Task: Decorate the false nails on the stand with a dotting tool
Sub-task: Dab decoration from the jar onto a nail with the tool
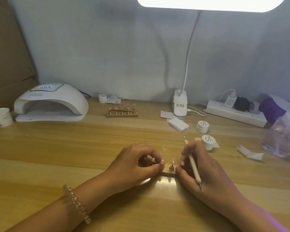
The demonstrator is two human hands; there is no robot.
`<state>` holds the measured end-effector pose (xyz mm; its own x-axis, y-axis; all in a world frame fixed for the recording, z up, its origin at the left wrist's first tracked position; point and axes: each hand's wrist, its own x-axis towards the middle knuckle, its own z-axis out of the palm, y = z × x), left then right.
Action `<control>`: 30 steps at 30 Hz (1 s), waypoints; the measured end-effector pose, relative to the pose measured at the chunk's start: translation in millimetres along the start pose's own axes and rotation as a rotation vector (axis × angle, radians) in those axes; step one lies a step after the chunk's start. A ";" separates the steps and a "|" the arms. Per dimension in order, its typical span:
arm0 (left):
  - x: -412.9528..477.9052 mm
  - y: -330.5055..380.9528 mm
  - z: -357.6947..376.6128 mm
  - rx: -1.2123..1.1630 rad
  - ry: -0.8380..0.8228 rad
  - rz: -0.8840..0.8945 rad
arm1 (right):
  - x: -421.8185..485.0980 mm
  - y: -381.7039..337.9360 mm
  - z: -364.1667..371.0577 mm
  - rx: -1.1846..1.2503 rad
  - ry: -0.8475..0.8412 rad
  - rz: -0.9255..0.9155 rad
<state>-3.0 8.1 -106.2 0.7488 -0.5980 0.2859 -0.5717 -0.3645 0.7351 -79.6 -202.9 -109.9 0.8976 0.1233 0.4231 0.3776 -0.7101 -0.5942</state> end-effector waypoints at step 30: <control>0.7 -8.4 -8.3 -0.061 -0.023 -0.050 | -0.5 4.4 -1.5 -0.054 0.029 -0.004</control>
<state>5.1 16.7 -107.0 0.7676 -0.5968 0.2337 -0.5117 -0.3509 0.7843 -78.8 -207.1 -111.7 0.8890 0.1065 0.4454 0.3676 -0.7460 -0.5553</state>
